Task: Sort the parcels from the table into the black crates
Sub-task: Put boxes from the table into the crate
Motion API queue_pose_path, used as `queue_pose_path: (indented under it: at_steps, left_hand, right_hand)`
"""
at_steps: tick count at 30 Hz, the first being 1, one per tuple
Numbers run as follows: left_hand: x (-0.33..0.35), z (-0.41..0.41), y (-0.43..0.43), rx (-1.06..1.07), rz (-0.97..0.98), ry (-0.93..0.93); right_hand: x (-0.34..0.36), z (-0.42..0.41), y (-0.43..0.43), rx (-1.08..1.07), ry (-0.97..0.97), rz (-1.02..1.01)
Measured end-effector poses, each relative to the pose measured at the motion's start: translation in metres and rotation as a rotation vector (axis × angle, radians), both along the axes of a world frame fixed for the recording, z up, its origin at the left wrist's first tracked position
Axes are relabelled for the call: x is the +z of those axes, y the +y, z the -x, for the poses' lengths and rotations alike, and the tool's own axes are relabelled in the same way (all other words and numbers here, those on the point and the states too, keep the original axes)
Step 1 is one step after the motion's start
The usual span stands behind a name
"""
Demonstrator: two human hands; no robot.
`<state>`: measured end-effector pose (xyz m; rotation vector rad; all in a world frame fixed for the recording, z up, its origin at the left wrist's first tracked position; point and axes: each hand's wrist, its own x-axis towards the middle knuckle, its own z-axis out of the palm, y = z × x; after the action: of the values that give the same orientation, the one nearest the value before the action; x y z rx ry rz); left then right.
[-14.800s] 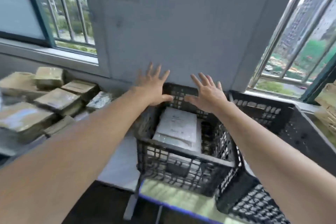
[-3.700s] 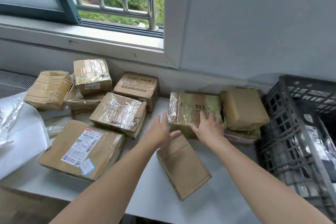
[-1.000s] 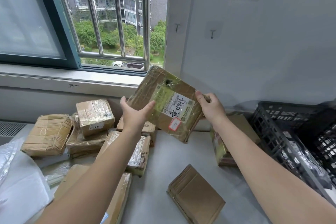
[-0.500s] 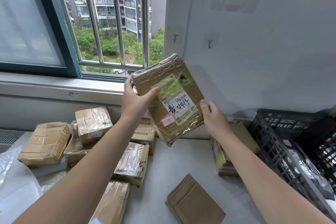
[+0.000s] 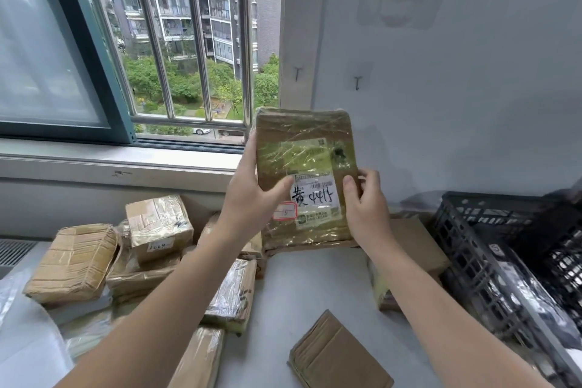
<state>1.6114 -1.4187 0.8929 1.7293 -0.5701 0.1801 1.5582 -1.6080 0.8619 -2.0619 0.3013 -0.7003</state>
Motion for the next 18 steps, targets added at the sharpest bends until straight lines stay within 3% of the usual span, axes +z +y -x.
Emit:
queue_pose_path:
  at_steps: [13, 18]
  left_hand:
    - [0.045, 0.018, 0.009, -0.142, 0.146, -0.207]
    - [0.055, 0.024, 0.007, -0.169, 0.144, -0.269]
  right_hand:
    - [0.073, 0.02, 0.002, 0.159, -0.307, 0.018]
    - [0.09, 0.029, 0.0, 0.19, -0.322, 0.038]
